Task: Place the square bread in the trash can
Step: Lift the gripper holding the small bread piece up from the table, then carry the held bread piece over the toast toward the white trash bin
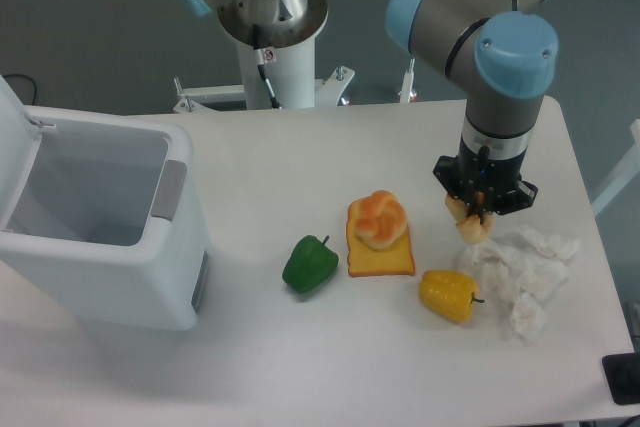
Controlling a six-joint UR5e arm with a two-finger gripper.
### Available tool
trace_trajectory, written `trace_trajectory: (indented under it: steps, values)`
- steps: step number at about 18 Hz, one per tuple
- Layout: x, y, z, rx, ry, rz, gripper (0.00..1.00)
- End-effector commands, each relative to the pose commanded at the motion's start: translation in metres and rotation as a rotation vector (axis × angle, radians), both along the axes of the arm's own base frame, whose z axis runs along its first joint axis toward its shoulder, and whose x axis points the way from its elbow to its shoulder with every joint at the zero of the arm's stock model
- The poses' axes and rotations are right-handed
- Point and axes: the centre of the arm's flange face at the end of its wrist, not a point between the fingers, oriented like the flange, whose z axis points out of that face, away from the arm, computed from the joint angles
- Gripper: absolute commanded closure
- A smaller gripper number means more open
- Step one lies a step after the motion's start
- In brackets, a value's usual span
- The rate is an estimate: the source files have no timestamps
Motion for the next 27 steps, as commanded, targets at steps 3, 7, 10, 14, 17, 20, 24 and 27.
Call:
trace_trajectory:
  steps: [3, 7, 10, 14, 17, 20, 24, 27]
  values:
    - [0.0, 0.0, 0.003, 0.0, 0.003, 0.0, 0.84]
    - [-0.003, -0.006, 0.005, -0.053, -0.003, 0.0, 0.84]
    - [0.001, -0.004, 0.015, -0.042, 0.013, -0.016, 0.85]
    - [0.027, 0.001, 0.05, 0.033, 0.031, -0.041, 0.87]
    - [0.059, 0.011, 0.085, 0.1, 0.044, -0.068, 0.87]
    - [0.102, 0.029, 0.114, 0.163, 0.035, -0.076, 0.87]
    - [0.154, 0.056, 0.137, 0.257, 0.004, -0.082, 0.86]
    - [0.194, 0.072, 0.158, 0.323, -0.018, -0.051, 0.86]
